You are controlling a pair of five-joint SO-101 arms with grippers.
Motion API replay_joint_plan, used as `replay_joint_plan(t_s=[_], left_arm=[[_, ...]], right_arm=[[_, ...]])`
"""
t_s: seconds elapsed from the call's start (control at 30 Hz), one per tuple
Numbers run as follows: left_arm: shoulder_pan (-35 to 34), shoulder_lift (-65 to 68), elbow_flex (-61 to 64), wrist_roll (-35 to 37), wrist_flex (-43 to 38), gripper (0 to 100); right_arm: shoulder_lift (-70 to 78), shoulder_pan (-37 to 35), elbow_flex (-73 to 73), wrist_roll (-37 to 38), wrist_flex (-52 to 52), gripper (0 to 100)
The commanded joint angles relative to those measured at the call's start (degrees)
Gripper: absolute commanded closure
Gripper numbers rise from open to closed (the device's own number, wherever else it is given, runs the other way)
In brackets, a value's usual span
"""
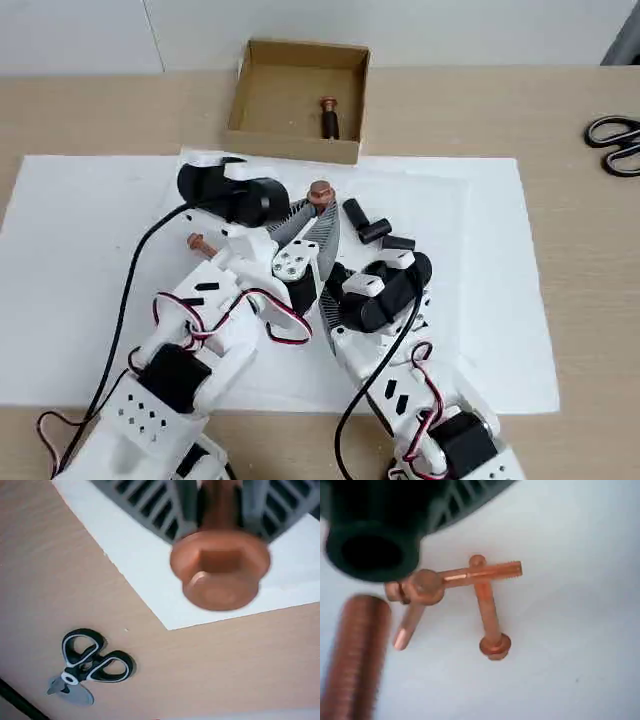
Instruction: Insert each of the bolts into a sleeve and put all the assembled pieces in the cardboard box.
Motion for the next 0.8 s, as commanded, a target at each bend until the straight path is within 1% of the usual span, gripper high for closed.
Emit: replay_joint_plan(t_s=[0.0,0.13,0.4,0.53,0.77], left_arm=[[0.53,0.00,-0.31,0.62,-0.09,100],[2.73,0.00,1.01,0.62,0.97,100],[2.81,-0.09,2.07,0.18,1.32,100],[2.99,-0.44,1.89,-3.34,5.98,100],[3.16,-0.44,-0.66,-6.42,13.10,100]], right_arm=[[0.13,-0.31,-0.53,-0.62,-2.42,99.5],[0.13,-0.22,-0.53,-0.62,-2.59,99.5],[0.13,-0.13,-0.53,-0.62,-2.51,99.5],[0.13,-0.13,-0.53,-0.62,-2.51,99.5],[0.13,-0.04,-0.44,-0.53,-2.42,99.5]])
